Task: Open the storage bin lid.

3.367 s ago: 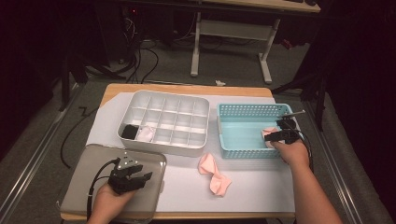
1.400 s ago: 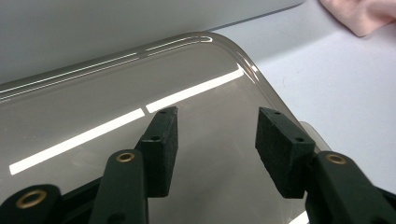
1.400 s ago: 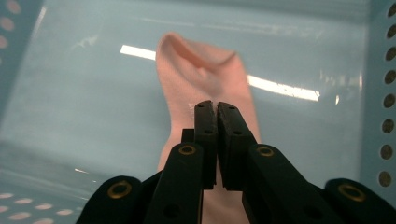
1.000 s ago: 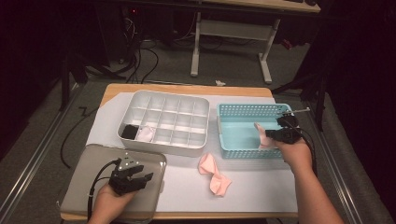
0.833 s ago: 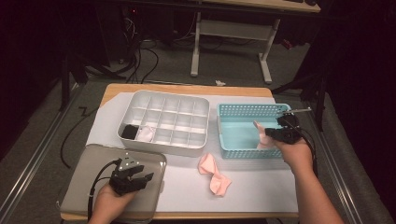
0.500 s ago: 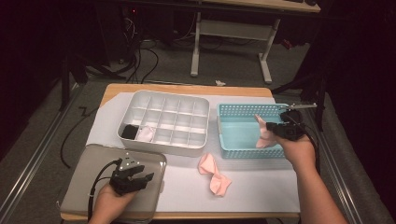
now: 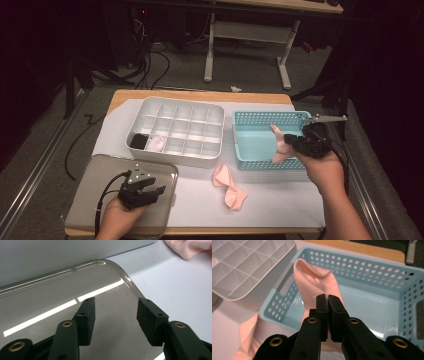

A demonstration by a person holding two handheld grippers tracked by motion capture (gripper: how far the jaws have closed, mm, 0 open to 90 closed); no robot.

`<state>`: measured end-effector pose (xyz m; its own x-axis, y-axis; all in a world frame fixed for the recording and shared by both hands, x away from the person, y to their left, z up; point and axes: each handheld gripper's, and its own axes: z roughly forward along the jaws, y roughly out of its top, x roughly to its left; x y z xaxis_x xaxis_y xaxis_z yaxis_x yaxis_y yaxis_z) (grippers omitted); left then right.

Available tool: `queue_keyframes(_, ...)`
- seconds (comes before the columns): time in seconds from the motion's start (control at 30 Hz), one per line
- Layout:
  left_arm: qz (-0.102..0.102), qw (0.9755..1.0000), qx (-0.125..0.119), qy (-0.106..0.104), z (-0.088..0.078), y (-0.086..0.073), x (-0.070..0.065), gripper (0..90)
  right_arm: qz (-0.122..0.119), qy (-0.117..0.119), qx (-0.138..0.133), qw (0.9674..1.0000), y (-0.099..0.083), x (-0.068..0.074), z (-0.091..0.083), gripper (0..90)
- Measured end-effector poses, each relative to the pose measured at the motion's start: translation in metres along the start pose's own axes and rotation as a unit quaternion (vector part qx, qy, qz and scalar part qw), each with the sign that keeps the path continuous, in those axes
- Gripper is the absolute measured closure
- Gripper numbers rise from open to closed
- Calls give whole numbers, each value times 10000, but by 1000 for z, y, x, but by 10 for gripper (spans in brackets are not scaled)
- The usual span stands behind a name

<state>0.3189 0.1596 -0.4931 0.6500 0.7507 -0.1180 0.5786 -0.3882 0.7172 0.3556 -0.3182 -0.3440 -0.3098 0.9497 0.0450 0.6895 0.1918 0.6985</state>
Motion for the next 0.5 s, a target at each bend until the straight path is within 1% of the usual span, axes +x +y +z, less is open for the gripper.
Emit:
queue_keyframes(0.23, -1, 10000, 17, 6, 0, 0, 1, 493, -117, 236, 227, 9994, -31, 17, 10, 871)
queue_keyframes(0.37, -3, 10000, 19, 22, 1, 0, 1, 493, -214, 379, 369, 9984, -49, 27, 17, 871)
queue_keyframes(0.5, -6, 10000, 9, 18, 0, 0, 0, 493, -263, 516, 498, 9971, -65, 37, 24, 870)
